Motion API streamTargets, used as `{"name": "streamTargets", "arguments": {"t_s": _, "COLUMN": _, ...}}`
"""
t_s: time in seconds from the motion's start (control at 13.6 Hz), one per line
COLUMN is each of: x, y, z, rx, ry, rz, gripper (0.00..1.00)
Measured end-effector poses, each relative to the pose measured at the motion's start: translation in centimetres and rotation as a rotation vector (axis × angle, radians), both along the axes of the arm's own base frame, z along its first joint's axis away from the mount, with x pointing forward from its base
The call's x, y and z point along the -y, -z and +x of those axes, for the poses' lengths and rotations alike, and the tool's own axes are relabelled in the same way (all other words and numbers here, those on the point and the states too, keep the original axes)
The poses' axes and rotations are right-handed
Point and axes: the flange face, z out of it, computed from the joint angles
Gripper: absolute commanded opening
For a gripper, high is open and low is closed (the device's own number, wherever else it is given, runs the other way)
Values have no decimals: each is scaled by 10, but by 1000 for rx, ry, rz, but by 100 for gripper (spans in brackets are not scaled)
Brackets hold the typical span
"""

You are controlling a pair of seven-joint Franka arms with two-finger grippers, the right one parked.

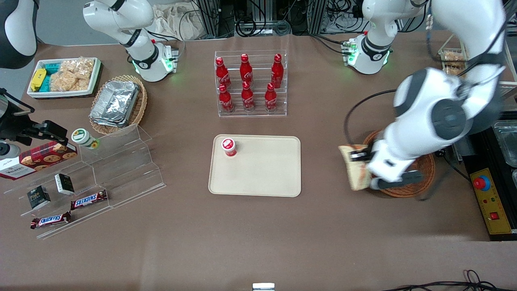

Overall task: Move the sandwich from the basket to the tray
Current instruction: 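Lift the sandwich and carry it with the left gripper over the cream tray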

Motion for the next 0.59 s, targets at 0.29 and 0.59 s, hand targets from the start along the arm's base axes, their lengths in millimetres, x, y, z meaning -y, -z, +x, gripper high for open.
{"name": "streamTargets", "arguments": {"t_s": 0.29, "x": 116, "y": 95, "z": -14, "rx": 83, "ry": -2, "rz": 11, "gripper": 0}}
{"name": "streamTargets", "arguments": {"t_s": 0.59, "x": 164, "y": 172, "z": -35, "rx": 64, "ry": 53, "rz": 37, "gripper": 2}}
